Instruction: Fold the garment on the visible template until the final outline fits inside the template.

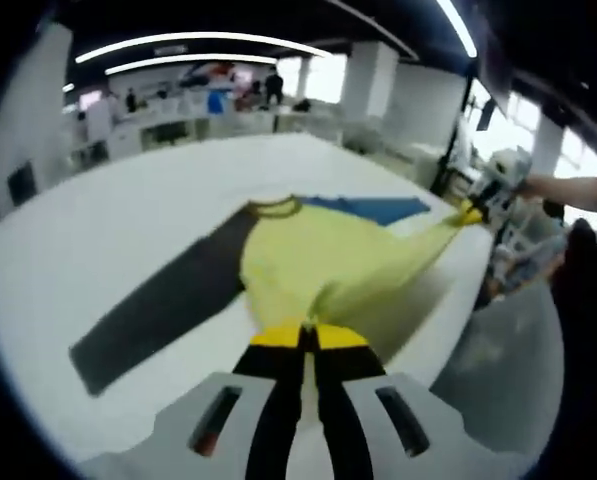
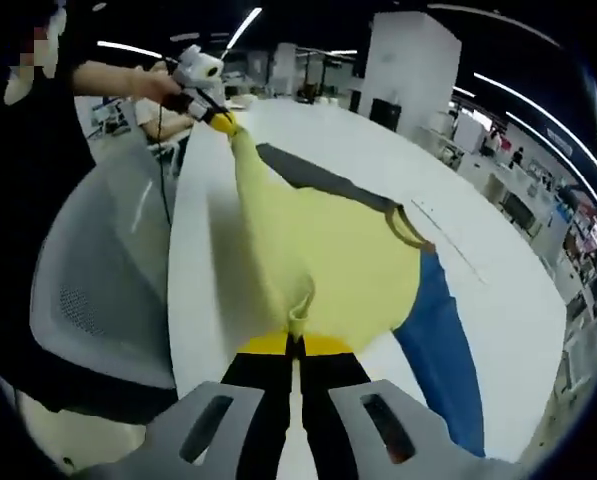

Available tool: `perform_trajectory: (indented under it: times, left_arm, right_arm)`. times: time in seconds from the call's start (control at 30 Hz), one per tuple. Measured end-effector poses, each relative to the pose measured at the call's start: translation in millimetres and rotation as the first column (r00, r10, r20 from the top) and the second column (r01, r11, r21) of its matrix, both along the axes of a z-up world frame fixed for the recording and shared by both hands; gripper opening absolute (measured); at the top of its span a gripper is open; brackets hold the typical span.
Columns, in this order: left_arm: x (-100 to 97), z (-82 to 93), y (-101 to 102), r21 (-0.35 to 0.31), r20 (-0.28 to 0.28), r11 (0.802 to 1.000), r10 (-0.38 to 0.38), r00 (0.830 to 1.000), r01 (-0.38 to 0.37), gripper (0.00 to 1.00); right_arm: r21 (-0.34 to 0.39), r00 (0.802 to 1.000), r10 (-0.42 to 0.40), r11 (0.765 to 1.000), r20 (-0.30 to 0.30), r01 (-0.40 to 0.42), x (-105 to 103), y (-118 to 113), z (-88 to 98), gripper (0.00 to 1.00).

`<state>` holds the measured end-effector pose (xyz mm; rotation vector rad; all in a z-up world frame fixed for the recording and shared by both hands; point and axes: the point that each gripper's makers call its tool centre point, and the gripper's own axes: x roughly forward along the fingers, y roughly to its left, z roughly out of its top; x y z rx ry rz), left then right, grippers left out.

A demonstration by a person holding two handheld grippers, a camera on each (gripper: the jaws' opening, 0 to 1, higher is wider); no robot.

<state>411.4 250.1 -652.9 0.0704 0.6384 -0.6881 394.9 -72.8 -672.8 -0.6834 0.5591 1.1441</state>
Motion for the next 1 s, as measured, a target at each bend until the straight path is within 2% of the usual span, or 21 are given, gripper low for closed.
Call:
perform_trajectory:
  times: [0.07, 0.17, 0.23, 0.4, 0.5, 0.73, 1.0]
  left_arm:
    - [-5.2, -9.0, -1.2, 0.014, -0.004, 1.000, -0.013, 1.000, 0.013, 0.00]
    - [-12.7, -21.1, -2.9, 0.036, -0.009, 0.999, -0.036, 0.999, 0.036, 0.00]
    - [-17.3, -30.3, -3.1, 0.051, -0.016, 0.998, -0.046, 0.999, 0.047, 0.00]
    - [-27.2, -52.4, -4.6, 0.086, -0.041, 0.994, -0.063, 0.997, 0.067, 0.00]
    - [-33.4, -64.1, -6.3, 0.104, -0.058, 0.991, -0.080, 0.995, 0.085, 0.00]
    - [-40.5, -88.8, -3.2, 0.126, -0.103, 0.985, -0.105, 0.989, 0.118, 0.00]
    - [-46.9, -101.2, 0.2, 0.125, -0.138, 0.985, -0.100, 0.985, 0.117, 0.00]
  right_arm:
    - [-0.024, 1.000, 0.019, 1.000, 0.010, -0.018, -4.7, 1.5, -7.6, 0.02]
    - [-0.101, 0.996, 0.077, 0.992, 0.045, -0.072, -11.7, 0.5, -20.8, 0.02]
    - [-0.155, 0.992, 0.122, 0.981, 0.039, -0.115, -20.0, 0.0, -31.3, 0.02]
    - [-0.210, 0.985, 0.166, 0.965, 0.039, -0.155, -30.6, 1.9, -48.3, 0.02]
    - [-0.266, 0.976, 0.212, 0.945, 0.055, -0.190, -34.9, 1.4, -58.5, 0.02]
    - [-0.317, 0.963, 0.262, 0.920, 0.065, -0.229, -42.5, 2.8, -75.1, 0.02]
    - [-0.373, 0.941, 0.329, 0.886, 0.083, -0.277, -53.5, 0.5, -87.9, 0.02]
